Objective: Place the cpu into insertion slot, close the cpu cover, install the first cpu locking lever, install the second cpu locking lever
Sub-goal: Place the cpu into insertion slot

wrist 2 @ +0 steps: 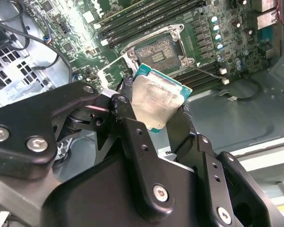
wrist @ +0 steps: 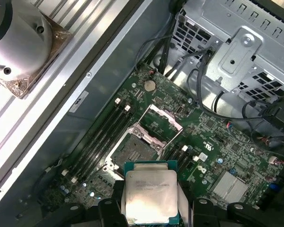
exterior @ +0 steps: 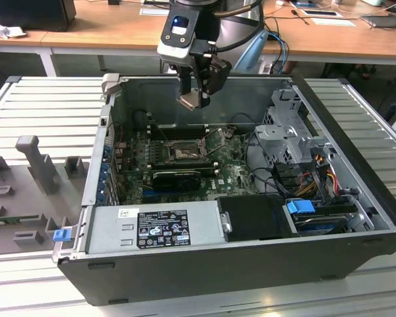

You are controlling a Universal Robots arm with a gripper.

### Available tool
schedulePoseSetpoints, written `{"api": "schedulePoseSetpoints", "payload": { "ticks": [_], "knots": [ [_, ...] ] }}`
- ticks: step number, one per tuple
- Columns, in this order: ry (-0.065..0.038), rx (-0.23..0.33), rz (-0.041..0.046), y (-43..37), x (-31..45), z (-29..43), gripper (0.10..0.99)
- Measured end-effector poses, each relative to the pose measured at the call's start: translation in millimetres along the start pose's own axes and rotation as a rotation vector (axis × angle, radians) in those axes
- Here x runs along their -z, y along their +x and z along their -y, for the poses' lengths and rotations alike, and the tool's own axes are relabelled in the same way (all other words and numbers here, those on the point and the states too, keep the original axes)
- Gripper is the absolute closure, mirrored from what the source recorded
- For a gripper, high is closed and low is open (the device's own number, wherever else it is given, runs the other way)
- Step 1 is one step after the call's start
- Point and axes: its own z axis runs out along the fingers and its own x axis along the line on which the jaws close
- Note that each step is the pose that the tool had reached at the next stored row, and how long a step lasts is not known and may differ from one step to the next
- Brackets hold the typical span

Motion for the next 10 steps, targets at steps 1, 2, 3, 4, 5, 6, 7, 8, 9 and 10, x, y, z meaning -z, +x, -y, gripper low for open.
{"api": "schedulePoseSetpoints", "payload": {
  "ticks": [1, 2, 3, 4, 5, 6, 7, 8, 9, 10],
  "knots": [
    [0.0, -0.006, 0.0005, 0.0, 0.0, 0.0, 0.557],
    [0.0, -0.012, 0.001, 0.0, 0.0, 0.0, 0.557],
    [0.0, -0.019, 0.0017, 0.0, -0.1, 0.0, 0.557],
    [0.0, -0.023, 0.002, 0.0, -0.1, 0.0, 0.557],
    [-0.001, -0.029, 0.0025, 0.0, -0.1, 0.0, 0.557],
    [-0.001, -0.033, 0.0029, 0.0, -0.2, 0.0, 0.557],
    [-0.001, -0.043, 0.0038, 0.0, -0.2, 0.0, 0.557],
    [-0.001, -0.049, 0.0043, 0.0, -0.3, 0.0, 0.557],
    [-0.001, -0.053, 0.0047, 0.0, -0.3, 0.0, 0.557],
    [-0.001, -0.066, 0.0059, 0.0, -0.4, 0.0, 0.557]
  ]
}}
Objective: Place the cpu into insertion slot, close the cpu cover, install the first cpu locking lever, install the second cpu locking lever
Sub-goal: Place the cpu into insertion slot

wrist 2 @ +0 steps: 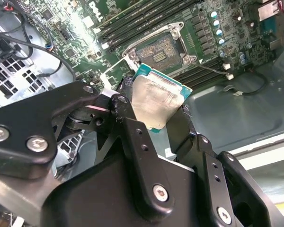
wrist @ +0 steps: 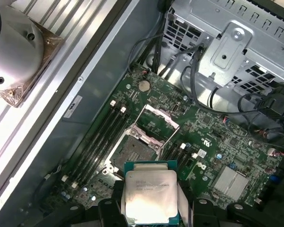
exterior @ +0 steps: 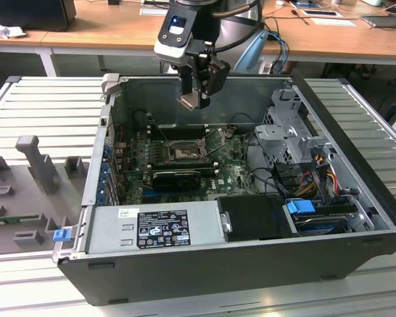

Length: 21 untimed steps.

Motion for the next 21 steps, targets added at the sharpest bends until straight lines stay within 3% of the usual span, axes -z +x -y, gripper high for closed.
{"api": "schedulePoseSetpoints", "payload": {
  "ticks": [6, 21],
  "knots": [
    [-0.002, -0.09, 0.008, 0.0, -0.3, 0.0, 0.557],
    [-0.004, -0.202, 0.018, 0.1, -0.6, 0.0, 0.557]
  ]
}}
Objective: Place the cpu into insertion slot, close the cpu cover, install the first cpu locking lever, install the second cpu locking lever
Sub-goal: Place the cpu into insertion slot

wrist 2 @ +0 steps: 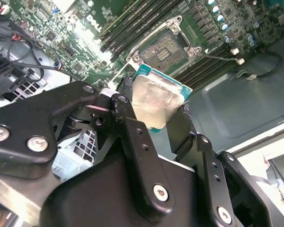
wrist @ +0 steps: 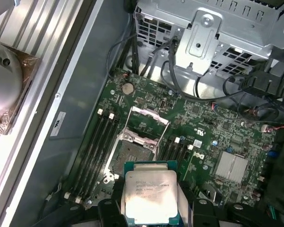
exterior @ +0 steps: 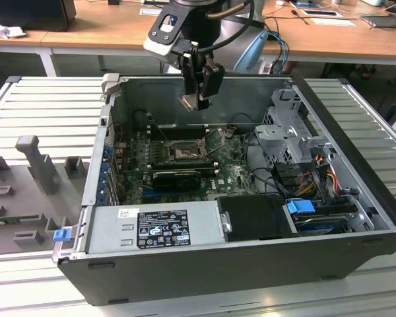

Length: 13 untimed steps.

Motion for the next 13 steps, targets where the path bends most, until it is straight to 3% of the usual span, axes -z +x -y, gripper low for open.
{"api": "schedulePoseSetpoints", "payload": {
  "ticks": [9, 13],
  "knots": [
    [-0.003, -0.118, 0.0106, 0.0, -0.8, 0.0, 0.557],
    [-0.003, -0.127, 0.0117, 0.4, -2.0, 0.1, 0.557]
  ]
}}
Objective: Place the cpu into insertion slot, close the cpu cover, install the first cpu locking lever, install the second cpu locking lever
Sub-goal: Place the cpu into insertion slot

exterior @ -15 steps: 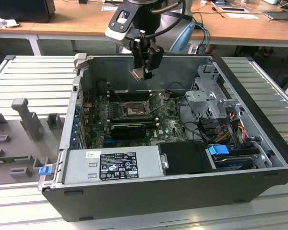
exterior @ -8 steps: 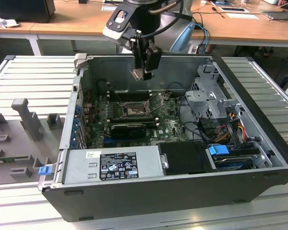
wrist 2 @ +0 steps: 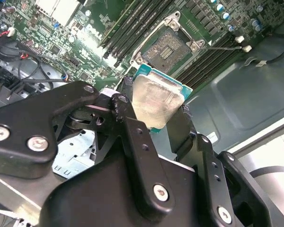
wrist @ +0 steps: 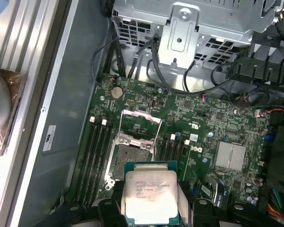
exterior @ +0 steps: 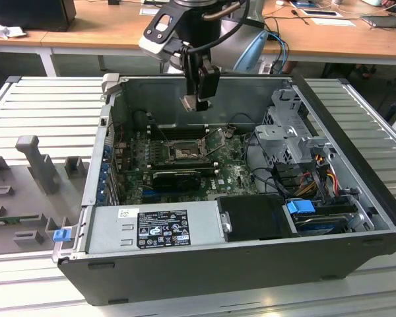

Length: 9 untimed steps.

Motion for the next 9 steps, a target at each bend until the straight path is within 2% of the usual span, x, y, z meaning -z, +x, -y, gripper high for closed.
{"api": "schedulePoseSetpoints", "payload": {
  "ticks": [9],
  "knots": [
    [0.0, -0.026, 0.0028, 0.5, -3.4, 0.2, 0.557]
  ]
}}
